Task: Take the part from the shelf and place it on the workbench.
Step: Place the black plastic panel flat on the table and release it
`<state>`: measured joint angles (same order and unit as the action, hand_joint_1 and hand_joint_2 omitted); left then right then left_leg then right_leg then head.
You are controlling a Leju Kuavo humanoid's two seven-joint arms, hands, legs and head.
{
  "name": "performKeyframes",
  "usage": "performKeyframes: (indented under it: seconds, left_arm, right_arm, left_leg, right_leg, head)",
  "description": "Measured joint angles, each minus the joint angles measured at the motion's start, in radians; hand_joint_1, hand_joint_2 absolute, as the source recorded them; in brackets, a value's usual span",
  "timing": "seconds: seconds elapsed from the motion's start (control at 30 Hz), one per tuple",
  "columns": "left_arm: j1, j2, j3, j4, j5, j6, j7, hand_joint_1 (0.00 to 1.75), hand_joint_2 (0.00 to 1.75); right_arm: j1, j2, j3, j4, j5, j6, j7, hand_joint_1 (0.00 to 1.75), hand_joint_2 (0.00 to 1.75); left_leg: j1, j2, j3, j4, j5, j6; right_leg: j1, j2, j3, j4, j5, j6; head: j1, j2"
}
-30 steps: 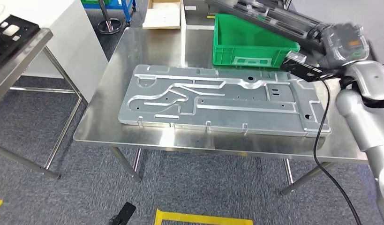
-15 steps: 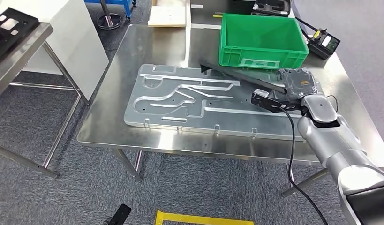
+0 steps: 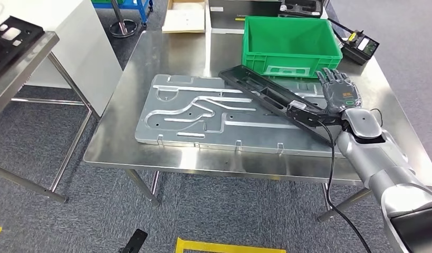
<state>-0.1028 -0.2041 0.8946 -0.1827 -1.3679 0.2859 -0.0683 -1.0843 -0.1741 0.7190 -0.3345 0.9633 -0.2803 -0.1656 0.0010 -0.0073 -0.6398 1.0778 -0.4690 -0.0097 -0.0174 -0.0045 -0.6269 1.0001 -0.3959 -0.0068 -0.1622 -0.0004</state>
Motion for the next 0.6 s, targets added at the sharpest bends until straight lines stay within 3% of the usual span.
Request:
performKeyframes:
  seconds: [0.07,0.13,0.17,0.2,0.27,0.3,0.33,0.43,0.47,0.5,0.6]
  left_arm:
    - [0.001,0.0,0.0,0.0,0.0,0.0,0.002,0.0,0.0]
    - [0.004,0.001,0.0,0.0,0.0,0.0,0.002,0.0,0.0]
    - [0.005,0.001,0.0,0.0,0.001,0.0,0.002,0.0,0.0]
    - [0.005,0.002,0.0,0.0,0.002,0.0,0.003,0.0,0.0]
    - [0.005,0.003,0.0,0.0,0.005,-0.001,0.002,0.0,0.0]
    - [0.005,0.003,0.0,0.0,0.006,-0.001,0.002,0.0,0.0]
    - [0.005,0.003,0.0,0.0,0.008,-0.001,0.0,0.0,0.0]
    - [0.009,0.003,0.001,0.0,0.012,-0.002,-0.006,0.0,0.0]
    - [0.008,0.003,0.002,0.0,0.013,-0.001,-0.008,0.0,0.0]
    - [0.007,0.002,0.003,0.0,0.014,-0.001,-0.009,0.0,0.0]
    - [0.009,0.001,0.004,0.0,0.015,0.0,-0.012,0.0,0.0]
  right_arm:
    - [-0.004,0.0,-0.002,0.002,0.001,0.0,0.0,0.0,0.0]
    - [-0.005,0.0,-0.003,0.005,0.002,0.0,0.0,0.0,0.0]
    - [-0.005,0.0,-0.004,0.006,0.003,-0.001,0.0,0.0,0.0]
    - [-0.007,0.0,-0.005,0.007,0.005,-0.002,0.002,0.0,0.0]
    - [-0.019,-0.001,-0.01,0.008,0.007,-0.006,0.005,0.0,0.0]
    - [-0.028,-0.003,-0.013,0.008,0.008,-0.007,0.007,0.0,0.0]
    - [-0.038,-0.005,-0.015,0.008,0.011,-0.008,0.009,0.0,0.0]
    - [-0.062,-0.013,-0.018,0.008,0.029,-0.008,0.024,0.0,0.0]
    - [-0.068,-0.018,-0.018,0.008,0.039,-0.007,0.032,0.0,0.0]
    - [-0.078,-0.025,-0.018,0.008,0.048,-0.007,0.04,0.0,0.0]
    - [-0.108,-0.052,-0.023,0.006,0.065,-0.009,0.053,0.0,0.0]
  left_leg:
    - [0.006,0.001,-0.043,0.128,-0.077,-0.008]
    - [0.012,0.001,-0.065,0.214,-0.114,-0.015]
    - [0.015,0.001,-0.05,0.202,-0.105,-0.018]
    - [0.017,0.002,-0.017,0.154,-0.082,-0.02]
    - [0.019,0.001,0.065,0.018,-0.038,-0.019]
    - [0.017,0.0,0.088,-0.026,-0.027,-0.014]
    - [0.015,-0.001,0.098,-0.05,-0.023,-0.007]
    - [0.01,-0.002,0.087,-0.056,-0.003,0.018]
    - [0.011,-0.001,0.081,-0.059,0.008,0.027]
    - [0.012,0.0,0.072,-0.063,0.02,0.035]
    - [0.009,0.0,0.036,-0.063,0.049,0.046]
  right_leg:
    - [0.001,-0.003,-0.007,0.0,0.006,-0.005]
    - [0.001,-0.004,-0.017,0.002,0.014,-0.004]
    - [0.0,-0.004,-0.023,0.004,0.018,-0.002]
    - [-0.002,-0.003,-0.03,0.007,0.022,0.001]
    - [-0.003,-0.001,-0.042,0.017,0.029,0.011]
    - [-0.003,0.0,-0.047,0.021,0.033,0.017]
    - [-0.002,0.001,-0.051,0.022,0.038,0.024]
    - [-0.006,0.003,-0.057,0.015,0.052,0.047]
    - [-0.008,0.003,-0.064,0.025,0.036,0.053]
    - [-0.01,0.003,-0.077,0.057,0.002,0.057]
    - [-0.009,0.004,-0.132,0.25,-0.139,0.063]
  head:
    - [0.0,0.0]
    - [0.0,0.0]
    - [0.0,0.0]
    - [0.0,0.0]
    - [0.0,0.0]
    - [0.0,0.0]
    - [0.0,0.0]
    - [0.0,0.0]
    - [0.0,0.0]
    - [0.001,0.0]
    - [0.001,0.0]
